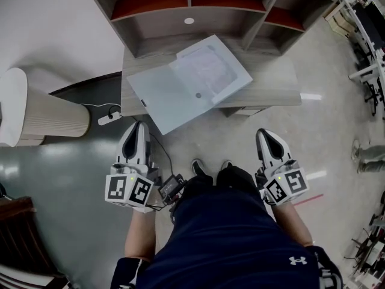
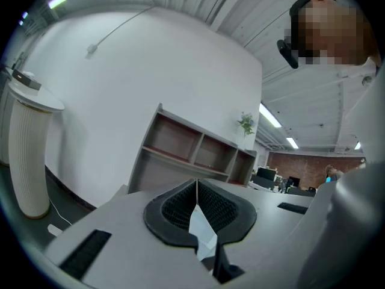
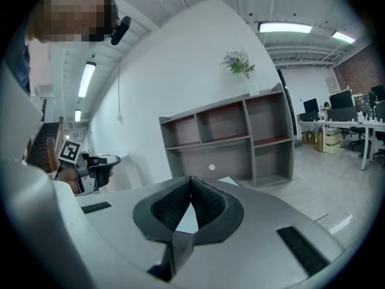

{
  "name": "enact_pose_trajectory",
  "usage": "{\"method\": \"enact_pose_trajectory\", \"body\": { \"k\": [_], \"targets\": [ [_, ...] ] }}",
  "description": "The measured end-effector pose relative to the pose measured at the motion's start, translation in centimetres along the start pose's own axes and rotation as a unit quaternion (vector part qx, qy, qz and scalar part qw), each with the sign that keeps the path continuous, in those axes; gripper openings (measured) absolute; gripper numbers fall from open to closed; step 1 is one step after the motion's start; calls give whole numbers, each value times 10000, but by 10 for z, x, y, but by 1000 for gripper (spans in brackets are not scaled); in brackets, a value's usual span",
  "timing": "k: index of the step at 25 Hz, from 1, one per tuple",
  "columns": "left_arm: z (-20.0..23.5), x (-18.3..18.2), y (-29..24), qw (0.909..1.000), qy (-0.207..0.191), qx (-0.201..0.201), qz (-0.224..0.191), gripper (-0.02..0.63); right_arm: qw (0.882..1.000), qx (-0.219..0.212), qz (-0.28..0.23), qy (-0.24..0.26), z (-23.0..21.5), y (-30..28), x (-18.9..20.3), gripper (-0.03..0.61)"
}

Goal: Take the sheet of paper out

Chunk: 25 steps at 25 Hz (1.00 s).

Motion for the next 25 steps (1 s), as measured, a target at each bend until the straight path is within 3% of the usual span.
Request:
{"method": "enact_pose_trajectory", "body": {
  "k": [10,15,22,25],
  "targets": [
    [16,-16,-32,9988,-288,-387,-122,23,9988,464,-74,110,-78,-26,2,12],
    [22,-17,-60,9961,-489,-708,-184,23,9991,366,-221,33,-117,-65,-3,12],
    [37,3,-127,9931,-257,-1139,120,23,9995,-20,-323,-23,-161,-124,-14,12],
    [42,26,-159,9921,155,-1165,433,23,9994,-146,-302,-79,-178,-142,-11,12]
  ]
}}
Point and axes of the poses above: the fingertips, and each gripper's own axes: y backward along the fingers, z to its left, x out of its underside, the point moved 1 cm from there along y, backward along the fingers, and after that the axes turned 15 degrees about y, right-handed, at the moved point
